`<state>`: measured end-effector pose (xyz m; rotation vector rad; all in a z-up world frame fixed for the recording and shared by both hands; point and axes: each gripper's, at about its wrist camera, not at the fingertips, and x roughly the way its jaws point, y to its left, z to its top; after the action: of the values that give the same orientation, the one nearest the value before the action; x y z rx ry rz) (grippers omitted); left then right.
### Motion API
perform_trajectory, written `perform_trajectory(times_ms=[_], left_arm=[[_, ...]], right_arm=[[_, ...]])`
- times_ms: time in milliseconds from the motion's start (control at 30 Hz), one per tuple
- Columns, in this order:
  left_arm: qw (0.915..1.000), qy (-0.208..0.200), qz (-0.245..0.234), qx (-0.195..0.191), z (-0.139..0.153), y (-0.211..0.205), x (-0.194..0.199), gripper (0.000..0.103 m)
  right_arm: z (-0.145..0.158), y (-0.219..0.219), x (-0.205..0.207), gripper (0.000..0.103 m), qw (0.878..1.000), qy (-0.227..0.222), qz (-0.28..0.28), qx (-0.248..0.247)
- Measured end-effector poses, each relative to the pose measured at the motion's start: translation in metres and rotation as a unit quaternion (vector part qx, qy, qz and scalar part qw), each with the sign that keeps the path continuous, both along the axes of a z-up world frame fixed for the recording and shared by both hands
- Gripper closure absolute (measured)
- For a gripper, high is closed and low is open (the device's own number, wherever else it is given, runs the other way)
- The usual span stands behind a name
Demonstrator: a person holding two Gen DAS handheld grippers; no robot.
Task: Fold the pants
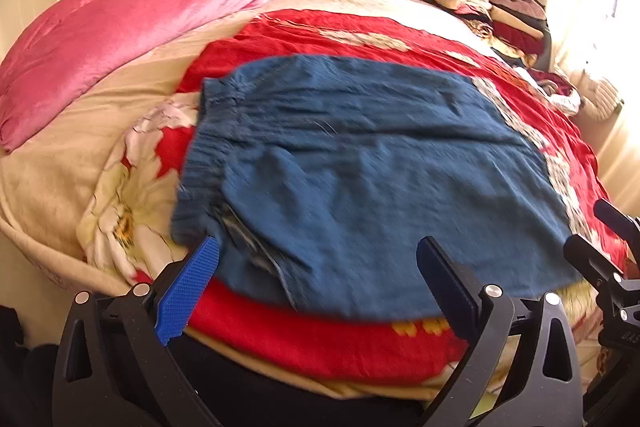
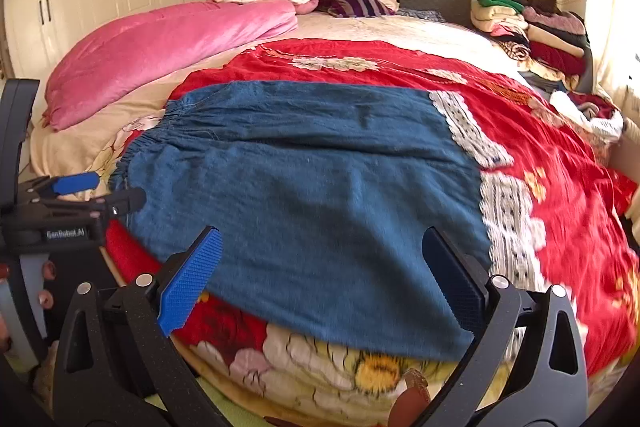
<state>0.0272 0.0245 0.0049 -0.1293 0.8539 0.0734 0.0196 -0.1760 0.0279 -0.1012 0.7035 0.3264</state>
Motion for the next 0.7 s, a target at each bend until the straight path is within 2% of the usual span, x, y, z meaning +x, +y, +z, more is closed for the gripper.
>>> perform_trajectory(times_ms=[367, 467, 700], left_arm=[[0.9983, 0.014, 0.056, -0.003, 0.002, 0.079, 0.069, 0.004], [0.9971, 0.023, 0.072, -0.007, -0.002, 0.105, 0.093, 0.004], [0.9965, 0.042, 0.070, -0.017, -0.009, 0.143, 0.152, 0.004]], right_arm=[[0.009, 0.037, 0.089, 0.008, 0.999, 0.016, 0.043, 0.003], [0.005, 0.055, 0.119, 0.008, 0.998, 0.018, 0.053, -0.020], [-0.008, 0.087, 0.193, 0.008, 0.994, 0.057, 0.095, -0.018]])
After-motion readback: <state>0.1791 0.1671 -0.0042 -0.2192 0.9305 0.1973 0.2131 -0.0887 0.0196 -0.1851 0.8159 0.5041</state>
